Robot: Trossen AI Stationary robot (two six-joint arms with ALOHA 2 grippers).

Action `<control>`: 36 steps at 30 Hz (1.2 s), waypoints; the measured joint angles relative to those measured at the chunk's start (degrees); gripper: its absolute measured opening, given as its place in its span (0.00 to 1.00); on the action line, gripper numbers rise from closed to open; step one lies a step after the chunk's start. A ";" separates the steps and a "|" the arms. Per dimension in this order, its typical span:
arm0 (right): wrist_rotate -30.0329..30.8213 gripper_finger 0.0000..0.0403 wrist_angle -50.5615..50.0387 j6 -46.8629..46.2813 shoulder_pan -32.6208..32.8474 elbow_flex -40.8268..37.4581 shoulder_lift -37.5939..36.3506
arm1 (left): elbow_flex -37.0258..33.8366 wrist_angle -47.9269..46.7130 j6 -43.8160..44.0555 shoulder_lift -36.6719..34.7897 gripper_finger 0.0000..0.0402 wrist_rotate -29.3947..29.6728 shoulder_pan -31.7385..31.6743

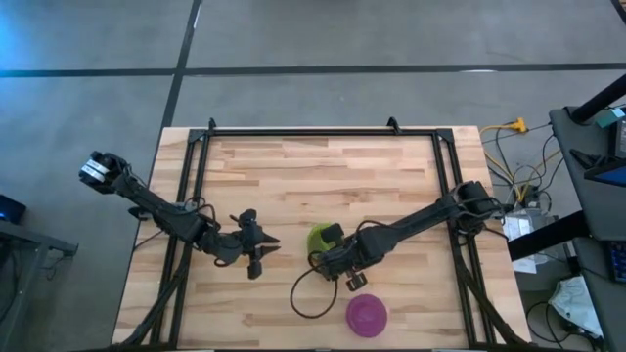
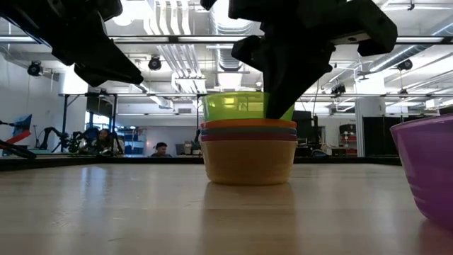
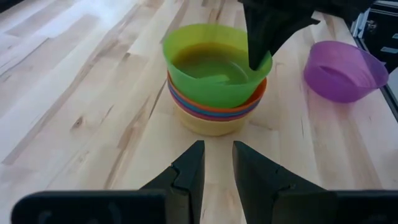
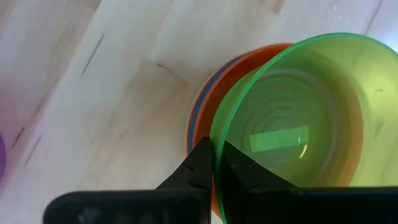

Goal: Nest bowls inside each other
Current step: Stack the green bowl on the orange bowl

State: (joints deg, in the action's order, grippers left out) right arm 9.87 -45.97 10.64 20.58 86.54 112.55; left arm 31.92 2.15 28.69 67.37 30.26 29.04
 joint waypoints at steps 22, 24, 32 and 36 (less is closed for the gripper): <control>0.01 0.14 -0.06 -1.66 0.00 0.30 0.15 | 0.02 0.31 0.01 0.00 0.17 -0.25 0.00; 0.01 0.15 -0.06 -1.65 0.00 0.44 0.15 | 0.02 0.31 0.02 0.00 0.17 -0.26 0.00; 0.00 0.17 -0.62 -2.11 0.15 2.15 0.11 | 0.02 0.31 0.01 0.00 0.17 -0.26 -0.04; 0.00 0.16 -1.12 -2.28 0.15 3.33 0.11 | 0.02 0.31 0.02 0.00 0.17 -0.28 -0.04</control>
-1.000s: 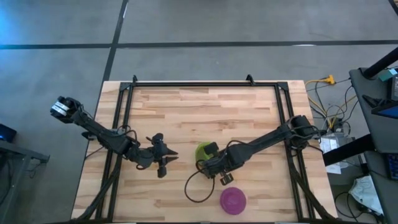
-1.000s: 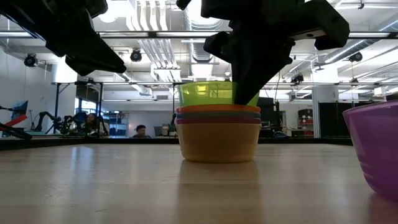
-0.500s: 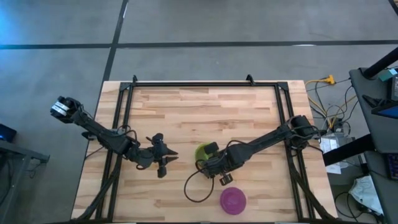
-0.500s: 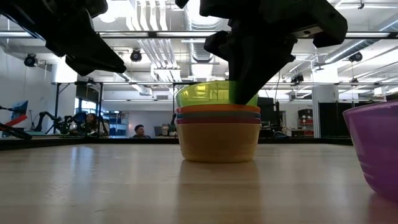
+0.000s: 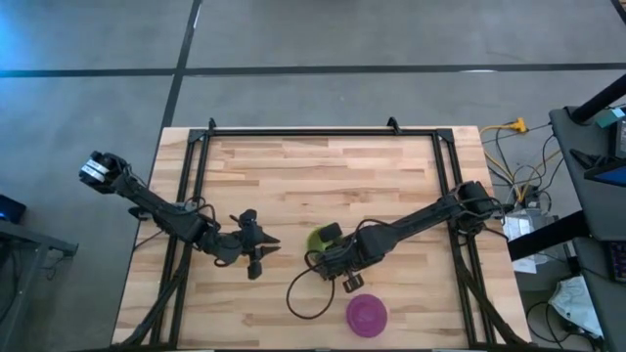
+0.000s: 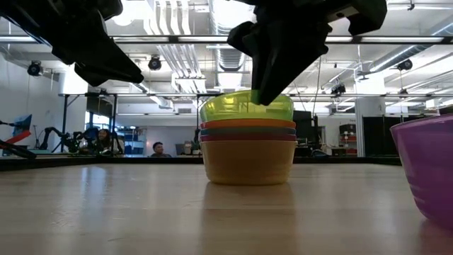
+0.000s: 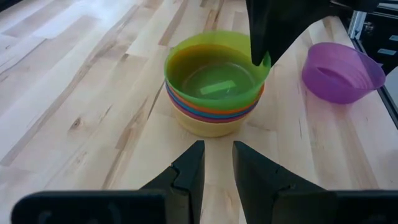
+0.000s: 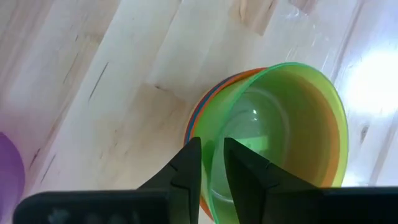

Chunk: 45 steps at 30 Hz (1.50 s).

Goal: Nest bowls inside each other
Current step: Stack the green bowl on the orange bowl, then stack the purple bowl on the green bowl

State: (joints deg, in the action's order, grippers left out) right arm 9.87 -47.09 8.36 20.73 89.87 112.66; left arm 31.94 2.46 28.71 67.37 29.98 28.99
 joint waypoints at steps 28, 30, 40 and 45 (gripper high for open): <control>-1.05 0.07 -1.63 -3.96 0.35 -1.18 -0.09 | 0.00 0.02 0.07 0.00 0.17 0.02 0.04; -1.07 0.07 -1.70 -4.37 0.35 -1.70 -0.09 | 0.00 0.02 0.07 0.00 0.17 0.02 0.06; -1.05 0.08 -1.50 -5.14 0.35 -1.75 -0.09 | 0.00 0.03 0.08 0.00 0.17 0.02 0.04; -1.05 0.13 -2.26 -5.11 0.35 -0.35 -0.57 | 0.00 0.02 0.68 0.00 0.17 0.02 0.04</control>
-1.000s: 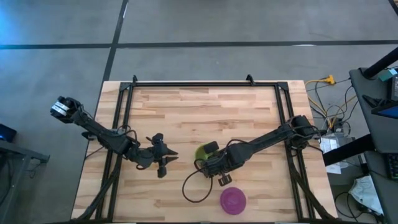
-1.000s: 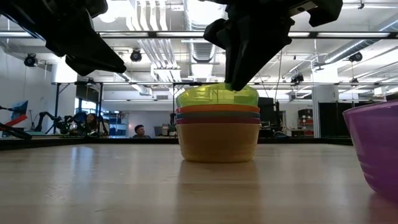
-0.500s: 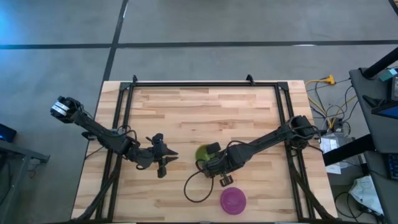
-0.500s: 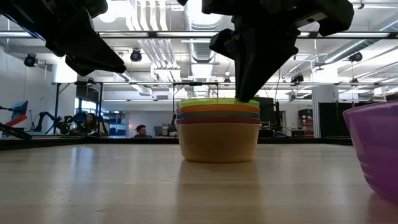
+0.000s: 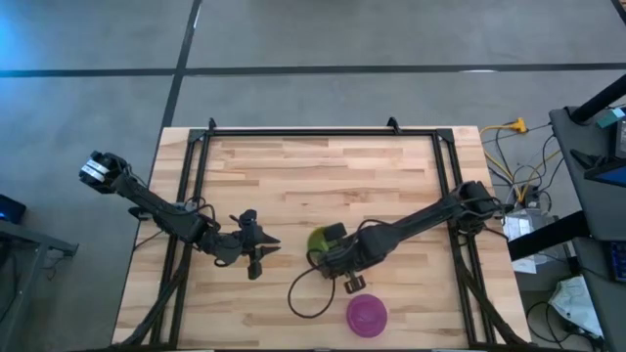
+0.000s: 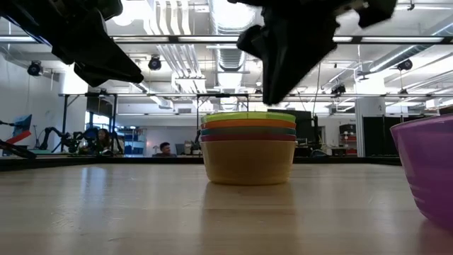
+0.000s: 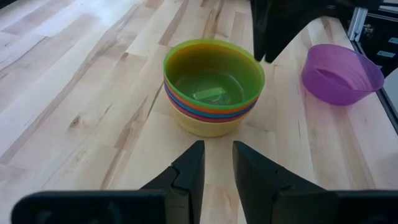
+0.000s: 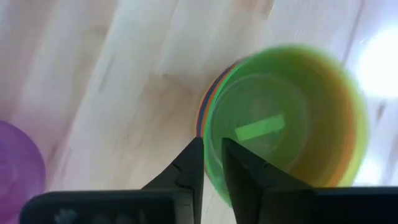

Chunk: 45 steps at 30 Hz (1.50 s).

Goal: Nest bowls inside each other
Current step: Stack the purple bowl on the green bowl

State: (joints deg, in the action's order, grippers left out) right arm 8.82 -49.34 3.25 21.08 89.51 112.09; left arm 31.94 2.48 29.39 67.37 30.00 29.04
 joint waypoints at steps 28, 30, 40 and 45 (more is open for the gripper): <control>-5.70 0.23 16.48 -23.19 13.98 -24.96 -14.46 | 5.42 10.11 -21.19 14.32 0.17 -10.15 1.40; -5.57 0.25 18.69 -23.26 13.41 -26.49 -14.45 | 5.68 10.10 -21.18 14.38 0.17 -11.62 1.40; -5.75 0.29 24.99 -22.77 12.76 -27.65 -14.47 | 5.51 8.84 -19.29 14.36 0.21 -11.78 1.36; -5.77 0.29 25.89 -22.78 12.76 -27.66 -14.47 | 5.51 8.52 -18.98 14.34 0.33 -11.72 1.36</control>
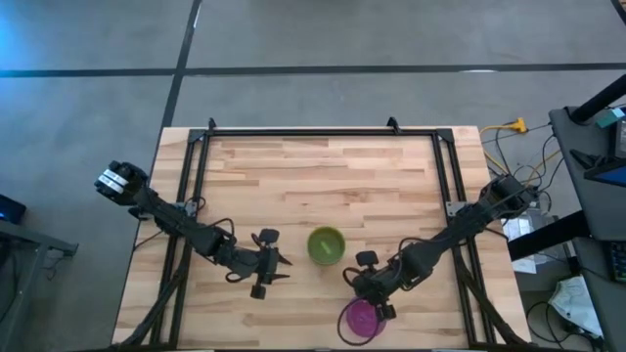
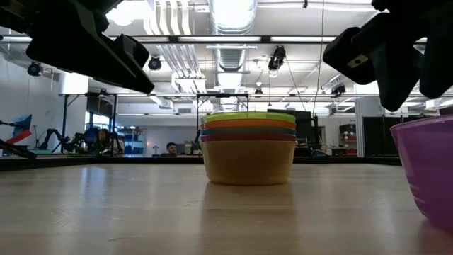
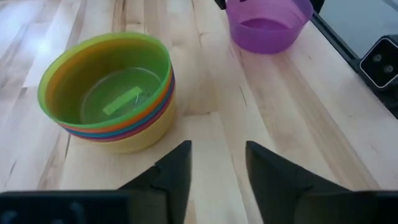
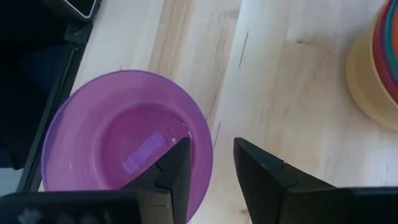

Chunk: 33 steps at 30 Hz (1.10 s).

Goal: Nest bowls inside each other
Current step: Stack the purple bowl on the green bowl

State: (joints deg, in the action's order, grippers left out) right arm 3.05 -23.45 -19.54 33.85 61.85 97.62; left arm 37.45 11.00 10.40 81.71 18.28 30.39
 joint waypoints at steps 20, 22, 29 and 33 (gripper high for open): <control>-0.24 0.25 -0.05 -0.12 -0.22 -0.27 6.33 | -0.31 -1.17 1.29 0.00 0.51 1.07 -0.04; -0.25 0.21 -0.32 -0.03 -0.36 -0.27 6.47 | -0.31 -1.17 1.28 0.00 0.51 1.10 -0.04; -0.26 0.04 -0.36 0.72 -0.67 -0.27 6.05 | -0.31 -1.20 1.28 0.00 0.51 1.59 -0.04; -0.47 0.03 -1.31 1.64 -1.11 -0.25 5.69 | -0.31 -1.20 1.28 0.00 0.51 1.60 -0.04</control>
State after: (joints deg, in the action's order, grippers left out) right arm 2.58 -24.76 -17.90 32.74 61.60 103.31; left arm 37.15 9.80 11.68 81.71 19.88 30.35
